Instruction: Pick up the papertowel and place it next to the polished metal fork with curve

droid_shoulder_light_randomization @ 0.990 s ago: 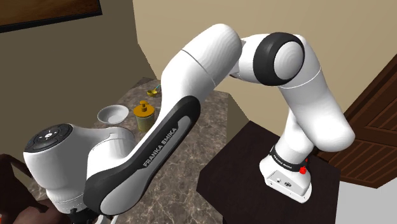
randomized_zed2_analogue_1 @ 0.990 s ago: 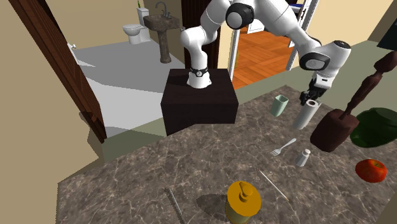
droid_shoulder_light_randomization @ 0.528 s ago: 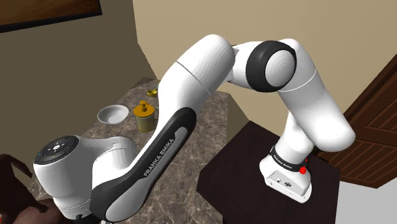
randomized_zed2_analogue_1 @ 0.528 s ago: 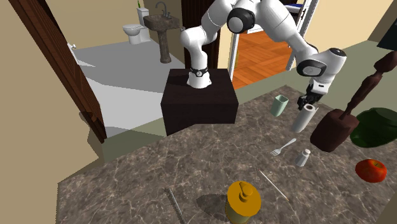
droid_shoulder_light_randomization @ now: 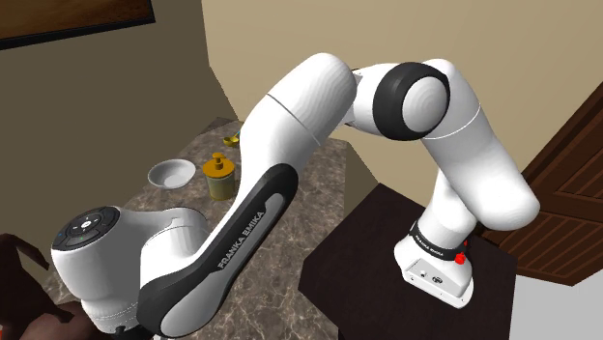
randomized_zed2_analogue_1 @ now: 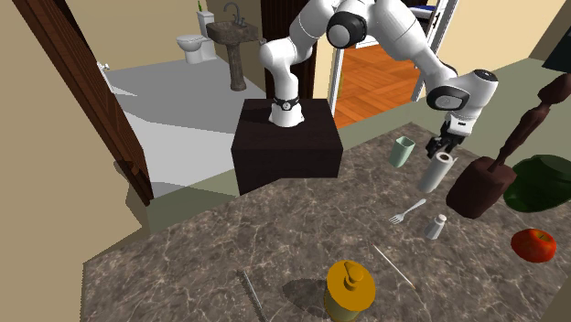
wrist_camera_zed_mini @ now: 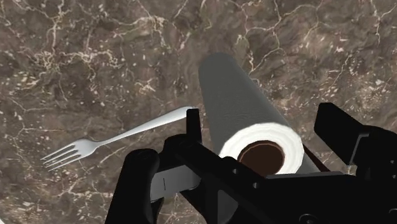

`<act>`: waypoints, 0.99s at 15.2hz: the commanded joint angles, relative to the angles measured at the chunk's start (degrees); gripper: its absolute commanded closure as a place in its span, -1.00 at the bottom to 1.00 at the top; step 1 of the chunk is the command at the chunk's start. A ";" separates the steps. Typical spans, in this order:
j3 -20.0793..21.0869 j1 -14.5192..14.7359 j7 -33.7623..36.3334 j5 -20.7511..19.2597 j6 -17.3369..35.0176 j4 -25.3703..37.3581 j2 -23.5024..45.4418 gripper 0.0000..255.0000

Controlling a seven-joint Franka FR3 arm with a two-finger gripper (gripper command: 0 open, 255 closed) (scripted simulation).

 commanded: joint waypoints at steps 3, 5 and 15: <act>0.00 0.00 0.00 0.00 0.00 0.00 0.00 -1.00; 0.47 -0.48 -0.24 0.45 -1.07 -0.27 -1.33 -1.00; 1.74 -1.75 -0.94 1.74 -4.26 -0.55 -4.81 -1.00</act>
